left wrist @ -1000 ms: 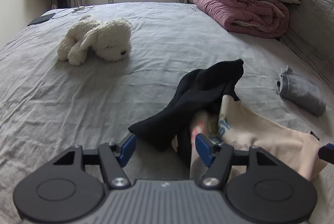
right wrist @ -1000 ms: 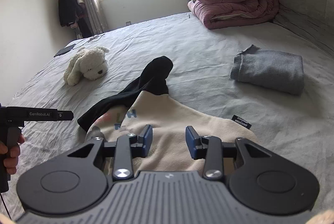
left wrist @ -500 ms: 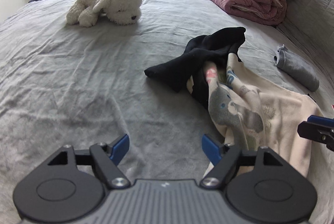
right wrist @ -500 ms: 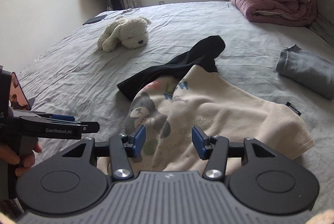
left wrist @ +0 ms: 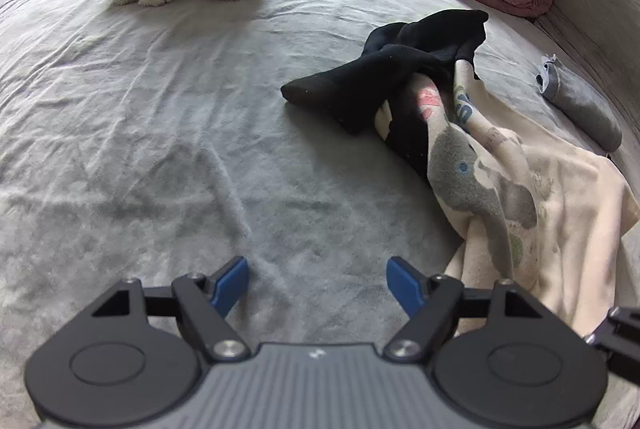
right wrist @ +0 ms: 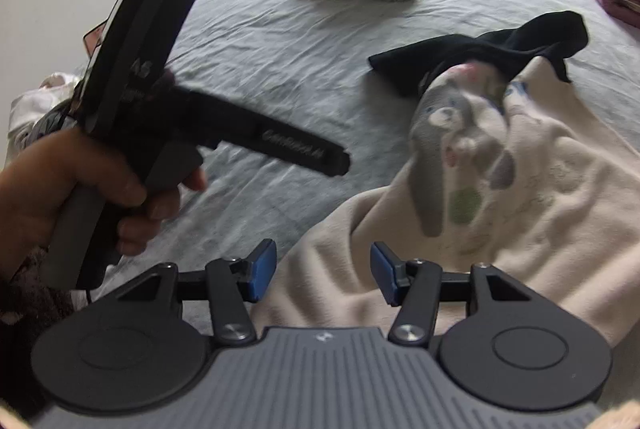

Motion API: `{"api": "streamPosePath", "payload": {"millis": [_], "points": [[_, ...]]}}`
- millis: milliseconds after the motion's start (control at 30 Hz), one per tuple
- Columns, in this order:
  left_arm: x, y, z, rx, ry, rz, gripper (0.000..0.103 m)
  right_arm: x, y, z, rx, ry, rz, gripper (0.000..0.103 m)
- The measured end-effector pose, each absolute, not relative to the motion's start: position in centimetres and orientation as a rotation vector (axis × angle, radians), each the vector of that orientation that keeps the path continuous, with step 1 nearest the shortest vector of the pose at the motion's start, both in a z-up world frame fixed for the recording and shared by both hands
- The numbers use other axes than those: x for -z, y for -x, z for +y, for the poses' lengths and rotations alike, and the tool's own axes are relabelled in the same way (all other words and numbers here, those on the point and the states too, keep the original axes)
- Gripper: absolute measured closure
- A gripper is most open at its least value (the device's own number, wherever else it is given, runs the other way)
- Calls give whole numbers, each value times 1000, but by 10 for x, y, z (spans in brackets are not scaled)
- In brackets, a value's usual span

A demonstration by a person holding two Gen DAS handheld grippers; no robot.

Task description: Fold clothes

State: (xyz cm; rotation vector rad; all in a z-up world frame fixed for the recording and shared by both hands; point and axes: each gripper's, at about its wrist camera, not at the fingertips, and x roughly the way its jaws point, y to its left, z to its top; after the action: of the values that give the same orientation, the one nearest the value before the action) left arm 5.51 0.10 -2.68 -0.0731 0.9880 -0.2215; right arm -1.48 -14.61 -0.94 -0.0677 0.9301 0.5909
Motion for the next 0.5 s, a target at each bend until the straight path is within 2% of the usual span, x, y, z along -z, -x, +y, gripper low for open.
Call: {"api": "streamPosePath", "payload": {"millis": [200,300,367,433,500], "points": [[30,-58,-1,225,58,988,24,32,21,-119,-633,253,974,46],[30,-58,-1,224,60,987,23,34,23,-120,-614,300,961,51],[30,-59,-2,222,58,986,23,31,23,-125,-595,299,949,76],[30,-59,-3,220,54,985,23,28,22,-129,-577,297,937,87],[30,-58,-4,218,48,983,23,25,22,-134,-558,295,925,88]]}}
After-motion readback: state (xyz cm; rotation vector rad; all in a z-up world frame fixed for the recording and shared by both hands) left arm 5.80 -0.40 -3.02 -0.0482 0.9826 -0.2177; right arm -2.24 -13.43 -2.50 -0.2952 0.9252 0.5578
